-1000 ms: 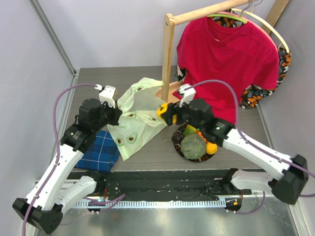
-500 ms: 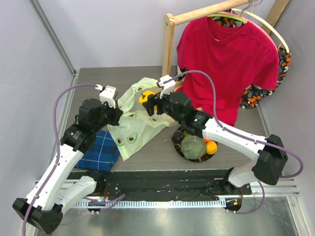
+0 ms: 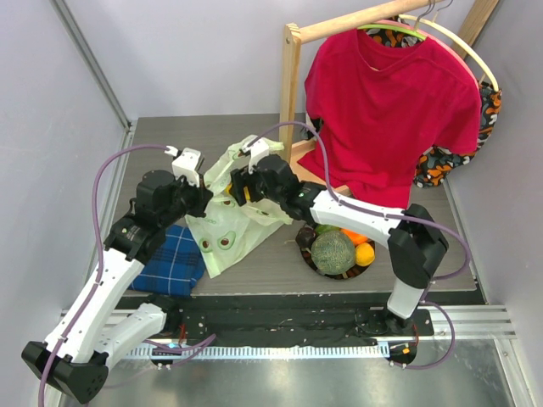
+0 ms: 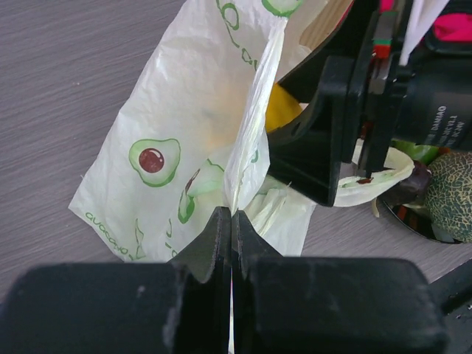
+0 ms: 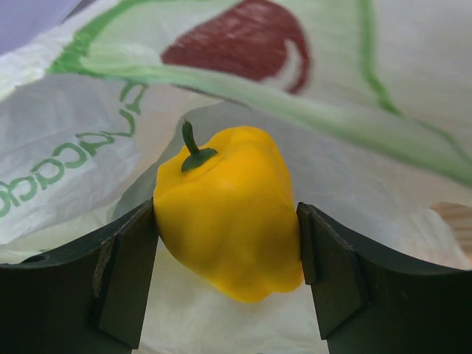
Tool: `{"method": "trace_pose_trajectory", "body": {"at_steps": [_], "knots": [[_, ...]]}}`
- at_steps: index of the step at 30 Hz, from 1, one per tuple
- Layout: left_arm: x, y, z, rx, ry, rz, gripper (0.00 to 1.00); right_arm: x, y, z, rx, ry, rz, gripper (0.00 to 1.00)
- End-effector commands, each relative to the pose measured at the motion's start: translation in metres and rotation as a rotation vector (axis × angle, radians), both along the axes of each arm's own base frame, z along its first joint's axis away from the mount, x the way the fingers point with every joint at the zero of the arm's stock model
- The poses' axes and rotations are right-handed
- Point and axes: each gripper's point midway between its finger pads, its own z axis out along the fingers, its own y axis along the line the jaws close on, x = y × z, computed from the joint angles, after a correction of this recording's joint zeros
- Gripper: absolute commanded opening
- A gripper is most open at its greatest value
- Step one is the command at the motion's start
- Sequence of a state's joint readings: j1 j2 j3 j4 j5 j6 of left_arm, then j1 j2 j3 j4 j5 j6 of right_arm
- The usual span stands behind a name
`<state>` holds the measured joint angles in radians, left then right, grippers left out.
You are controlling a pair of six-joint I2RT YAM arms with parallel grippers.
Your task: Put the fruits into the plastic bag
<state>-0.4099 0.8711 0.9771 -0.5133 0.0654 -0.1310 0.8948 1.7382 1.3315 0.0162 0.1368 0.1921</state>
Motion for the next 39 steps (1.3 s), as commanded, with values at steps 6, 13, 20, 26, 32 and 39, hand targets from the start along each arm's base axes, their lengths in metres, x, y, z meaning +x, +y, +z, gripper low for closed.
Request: {"method": "trace_pose_trajectory", "body": {"at_steps": [6,13,20,26,32,39], "knots": [[0.003,-0.005,0.008,-0.033,-0.026,-0.012,0.0,-0.027,0.044,-0.009,0.095,0.18,0.175,0.31],[0.003,-0.005,0.009,-0.035,-0.026,-0.012,0.0,-0.034,0.041,-0.03,0.067,0.239,0.178,0.42],[0.003,-0.005,0.008,-0.036,-0.024,-0.012,0.0,-0.034,0.038,-0.02,0.066,0.208,0.181,0.75],[0.003,-0.006,0.007,-0.035,-0.021,-0.012,0.0,-0.033,0.037,-0.017,0.067,0.2,0.178,0.94],[0.002,-0.005,0.008,-0.034,-0.023,-0.01,0.0,-0.032,0.034,-0.013,0.065,0.181,0.173,0.98],[0.003,-0.004,0.008,-0.033,-0.024,-0.007,0.0,-0.035,0.026,0.003,0.088,0.14,0.166,0.95]]}}
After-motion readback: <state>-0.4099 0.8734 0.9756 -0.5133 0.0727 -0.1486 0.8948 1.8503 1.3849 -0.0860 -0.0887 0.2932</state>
